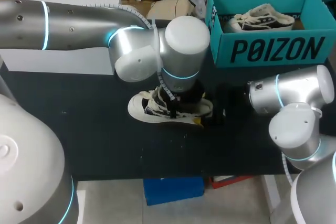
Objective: Take the shoe out of the shoebox, open the shoe tongue, remove and reinsert the insole, then place the shoe into the shoebox
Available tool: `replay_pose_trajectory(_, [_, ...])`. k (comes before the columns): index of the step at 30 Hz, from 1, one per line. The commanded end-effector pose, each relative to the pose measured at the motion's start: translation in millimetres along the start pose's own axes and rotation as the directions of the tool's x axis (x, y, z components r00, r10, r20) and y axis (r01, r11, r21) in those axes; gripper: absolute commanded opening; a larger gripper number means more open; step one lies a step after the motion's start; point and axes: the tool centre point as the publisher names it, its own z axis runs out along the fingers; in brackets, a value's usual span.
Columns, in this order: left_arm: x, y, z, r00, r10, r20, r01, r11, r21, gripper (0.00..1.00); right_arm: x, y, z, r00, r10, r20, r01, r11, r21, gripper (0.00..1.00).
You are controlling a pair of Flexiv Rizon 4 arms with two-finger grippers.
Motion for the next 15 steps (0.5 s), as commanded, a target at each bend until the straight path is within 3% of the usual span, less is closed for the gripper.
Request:
replay_pose_trajectory(1, [-3.4, 14.6, 24.4, 1.000, -0.001, 0.005, 0.001, 1.000, 0.013, 0.44, -0.8, -2.1, -2.5, 1.000, 0.002, 0.001, -0.002, 1.000, 0.005, 0.00])
replay_pose_trajectory(5, [0.1, 8.8, 29.5, 0.999, 0.034, -0.011, -0.034, 0.999, 0.020, 0.27, -0.8, -2.1, -2.5, 1.000, 0.002, 0.001, -0.002, 1.000, 0.005, 0.00])
replay_pose_trajectory(7, [1.0, 4.2, 29.8, 0.998, 0.057, -0.015, -0.057, 0.998, 0.029, 0.25, -0.8, -2.1, -2.5, 1.000, 0.002, 0.001, -0.002, 1.000, 0.005, 0.00])
replay_pose_trajectory(11, [5.5, -4.8, 31.8, 0.994, 0.101, -0.036, -0.099, 0.994, 0.041, 0.01, -0.8, -2.1, -2.5, 1.000, 0.002, 0.001, -0.002, 1.000, 0.005, 0.00])
replay_pose_trajectory(15, [12.2, -11.5, 31.3, 0.988, 0.140, -0.065, -0.135, 0.989, 0.067, 0.00, -0.8, -2.1, -2.5, 1.000, 0.002, 0.001, -0.002, 1.000, 0.005, 0.00])
